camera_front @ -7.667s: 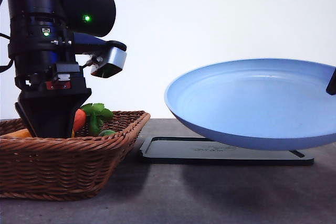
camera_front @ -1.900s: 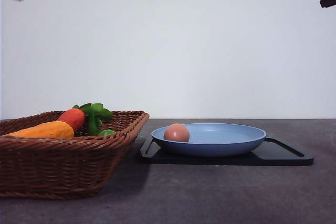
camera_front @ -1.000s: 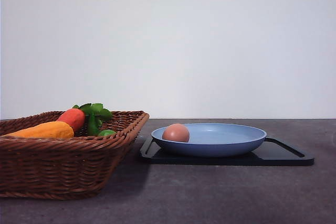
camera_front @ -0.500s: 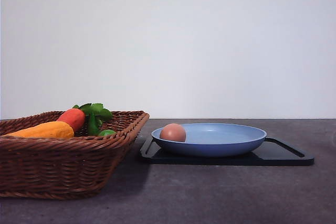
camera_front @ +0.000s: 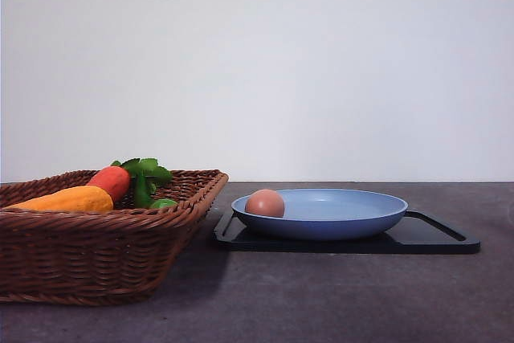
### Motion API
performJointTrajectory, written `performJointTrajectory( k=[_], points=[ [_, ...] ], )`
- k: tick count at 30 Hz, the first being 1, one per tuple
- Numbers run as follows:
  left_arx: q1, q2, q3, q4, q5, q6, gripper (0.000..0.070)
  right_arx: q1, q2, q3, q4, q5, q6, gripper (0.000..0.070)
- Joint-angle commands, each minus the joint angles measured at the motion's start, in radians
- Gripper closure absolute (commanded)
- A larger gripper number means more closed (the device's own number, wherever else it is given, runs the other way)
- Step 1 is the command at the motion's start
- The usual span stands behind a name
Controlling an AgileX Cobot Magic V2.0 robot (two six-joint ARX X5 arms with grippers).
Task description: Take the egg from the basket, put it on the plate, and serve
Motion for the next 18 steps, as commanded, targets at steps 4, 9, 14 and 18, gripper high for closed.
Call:
performJointTrajectory(
  k=[4,9,14,18],
  points=[
    [0.002,-0.002,-0.027,0.015,0.001,-0.005,0.07,0.008,0.005,0.009,0.011,0.002,-0.007,0.07],
    [0.002,-0.002,-0.027,0.016,0.001,-0.005,0.07,0.008,0.005,0.009,0.011,0.002,-0.007,0.07],
    [0.002,-0.002,-0.027,0.016,0.001,-0.005,0.07,0.008,0.005,0.009,0.011,0.002,-0.007,0.07],
    [0.002,-0.002,-0.027,0.016,0.001,-0.005,0.07,0.008,0.005,0.009,0.011,0.002,-0.007,0.07]
  ],
)
